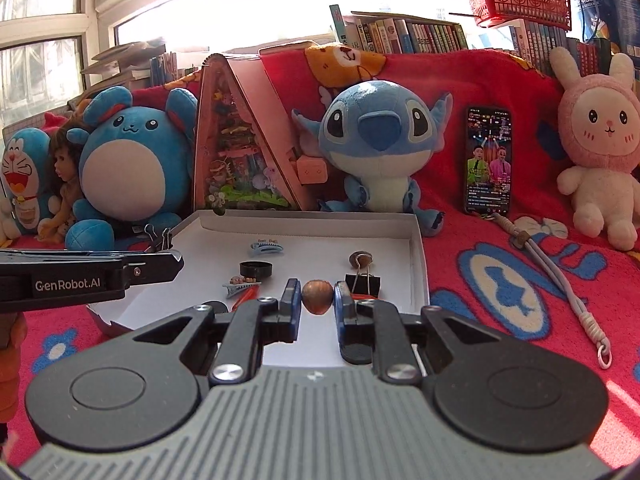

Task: Organize rigid objects
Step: 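Carry the black lid with the left gripper while the right carries the nut over the box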

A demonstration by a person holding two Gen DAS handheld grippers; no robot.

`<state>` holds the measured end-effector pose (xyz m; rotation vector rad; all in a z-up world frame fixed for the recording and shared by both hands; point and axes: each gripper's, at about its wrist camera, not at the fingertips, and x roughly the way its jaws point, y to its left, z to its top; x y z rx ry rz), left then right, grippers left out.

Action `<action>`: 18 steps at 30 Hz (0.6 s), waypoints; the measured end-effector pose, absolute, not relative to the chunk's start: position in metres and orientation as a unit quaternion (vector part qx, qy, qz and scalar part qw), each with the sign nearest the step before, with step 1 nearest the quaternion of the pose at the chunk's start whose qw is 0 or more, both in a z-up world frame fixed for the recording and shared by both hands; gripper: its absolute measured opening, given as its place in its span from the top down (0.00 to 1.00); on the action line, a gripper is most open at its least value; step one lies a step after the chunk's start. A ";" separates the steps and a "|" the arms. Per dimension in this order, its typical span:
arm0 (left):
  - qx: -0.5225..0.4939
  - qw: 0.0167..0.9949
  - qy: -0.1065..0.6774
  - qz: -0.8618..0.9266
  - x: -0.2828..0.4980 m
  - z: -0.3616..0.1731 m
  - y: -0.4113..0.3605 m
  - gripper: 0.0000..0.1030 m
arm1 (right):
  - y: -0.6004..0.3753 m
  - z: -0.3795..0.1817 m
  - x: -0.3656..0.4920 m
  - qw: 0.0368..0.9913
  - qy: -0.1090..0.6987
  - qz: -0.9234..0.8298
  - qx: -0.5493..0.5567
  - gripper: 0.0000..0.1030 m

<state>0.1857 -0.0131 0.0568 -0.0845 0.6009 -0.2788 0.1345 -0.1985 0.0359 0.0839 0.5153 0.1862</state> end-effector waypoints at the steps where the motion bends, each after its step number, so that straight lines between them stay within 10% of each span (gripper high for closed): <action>1: -0.041 0.943 0.299 -0.138 0.192 0.057 -0.015 0.72 | -0.199 0.038 0.140 0.961 0.256 0.092 0.043 0.79; 18: -0.079 0.922 0.361 -0.114 0.296 0.046 -0.034 0.72 | -0.220 0.043 0.246 0.942 0.319 0.052 0.096 0.79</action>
